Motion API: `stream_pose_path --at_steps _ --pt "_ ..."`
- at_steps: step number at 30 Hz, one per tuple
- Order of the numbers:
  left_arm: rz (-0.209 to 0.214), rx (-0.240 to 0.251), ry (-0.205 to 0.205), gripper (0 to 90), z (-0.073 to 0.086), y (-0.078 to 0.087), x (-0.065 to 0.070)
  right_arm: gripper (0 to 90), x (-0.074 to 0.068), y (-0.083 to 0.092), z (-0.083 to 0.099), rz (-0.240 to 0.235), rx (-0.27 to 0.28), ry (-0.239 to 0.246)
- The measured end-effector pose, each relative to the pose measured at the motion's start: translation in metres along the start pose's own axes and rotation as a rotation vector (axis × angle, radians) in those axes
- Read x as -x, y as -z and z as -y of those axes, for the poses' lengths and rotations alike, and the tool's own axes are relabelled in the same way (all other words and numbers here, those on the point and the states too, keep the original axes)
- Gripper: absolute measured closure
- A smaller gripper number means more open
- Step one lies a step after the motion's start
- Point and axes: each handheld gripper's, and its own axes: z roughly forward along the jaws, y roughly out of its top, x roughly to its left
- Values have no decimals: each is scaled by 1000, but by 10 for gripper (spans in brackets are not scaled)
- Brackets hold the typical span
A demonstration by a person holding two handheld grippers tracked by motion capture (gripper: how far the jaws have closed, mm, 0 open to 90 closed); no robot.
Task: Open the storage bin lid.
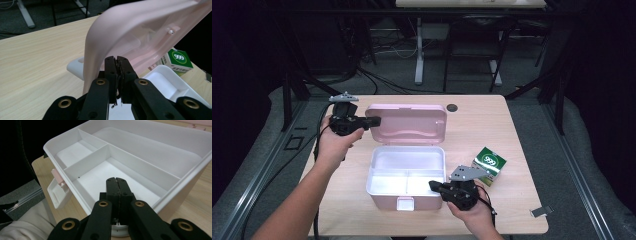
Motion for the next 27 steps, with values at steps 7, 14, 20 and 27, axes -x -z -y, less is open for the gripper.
stream_pose_path --at_steps 7,14,20,27 --pt "-10 -11 1 814 0 -9 -4 900 0 0 0 -2 0 -1" --pt "-23 -25 5 738 3 -14 -7 900 0 0 0 -3 3 -2" --pt "-27 -20 11 670 8 -13 -11 900 1 0 0 -9 2 -5" --pt "-21 -27 9 631 12 -12 -12 900 1 0 0 -11 0 -10"
